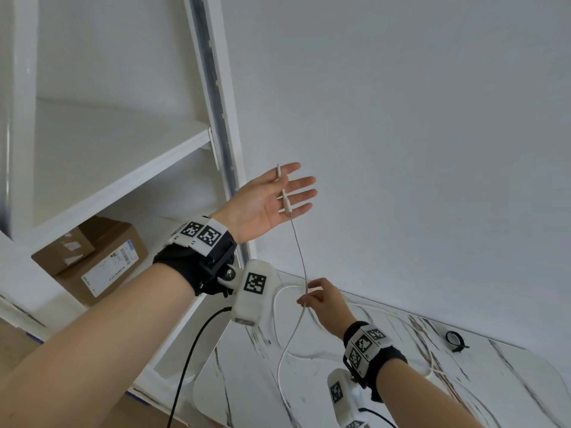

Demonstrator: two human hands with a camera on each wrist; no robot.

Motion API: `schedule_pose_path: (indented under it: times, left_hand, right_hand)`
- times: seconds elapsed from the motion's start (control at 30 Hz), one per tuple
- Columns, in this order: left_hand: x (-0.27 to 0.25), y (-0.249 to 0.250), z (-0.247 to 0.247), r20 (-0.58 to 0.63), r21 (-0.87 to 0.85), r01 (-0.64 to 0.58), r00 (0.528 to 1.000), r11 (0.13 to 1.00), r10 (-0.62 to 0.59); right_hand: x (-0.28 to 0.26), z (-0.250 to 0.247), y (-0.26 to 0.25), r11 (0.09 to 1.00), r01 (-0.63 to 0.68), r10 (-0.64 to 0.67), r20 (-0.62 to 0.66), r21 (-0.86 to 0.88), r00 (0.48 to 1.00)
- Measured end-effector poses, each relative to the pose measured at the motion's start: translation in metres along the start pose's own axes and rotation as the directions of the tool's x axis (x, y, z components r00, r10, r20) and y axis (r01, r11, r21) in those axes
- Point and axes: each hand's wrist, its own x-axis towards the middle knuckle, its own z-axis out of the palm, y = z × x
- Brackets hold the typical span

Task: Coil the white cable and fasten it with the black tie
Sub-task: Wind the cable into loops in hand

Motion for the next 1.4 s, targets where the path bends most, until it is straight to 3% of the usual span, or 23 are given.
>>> schedule_pose_path:
  times: [0.13, 0.37, 0.73, 1.0, 1.2, 1.4]
  left_hand:
    - [0.005, -0.016, -0.004, -0.062, 0.049, 0.014, 0.998, 0.999, -0.011]
    - [0.019, -0.044, -0.003, -0.15, 0.136, 0.027, 0.989, 0.99, -0.006]
    - [0.013, -0.079, -0.011, -0.171, 0.462, 0.124, 0.984, 0.878, -0.049]
    - [0.011, -0.063, -0.027, -0.128, 0.533, 0.114, 0.99, 0.838, -0.053]
    - [0.012, -0.065, -0.03, -0.045, 0.562, 0.233, 0.967, 0.794, -0.253]
    - [0.014, -0.084, -0.025, -0.024, 0.578, 0.202, 0.973, 0.79, -0.231]
  right_hand:
    - [-0.008, -0.021, 0.001, 0.999, 0.053, -0.054, -0.079, -0.008, 0.995]
    - [-0.023, -0.044, -0.01, 0.956, 0.182, -0.187, -0.002, -0.231, 0.982]
    - [-0.042, -0.059, -0.05, 0.822, 0.455, -0.482, 0.007, -0.342, 0.876]
    - [-0.051, -0.07, -0.075, 0.7, 0.495, -0.525, 0.098, -0.515, 0.845]
    - [-0.046, -0.07, -0.093, 0.743, 0.487, -0.514, 0.074, -0.459, 0.855]
    - [-0.037, -0.073, -0.112, 0.772, 0.503, -0.541, 0.014, -0.389, 0.841]
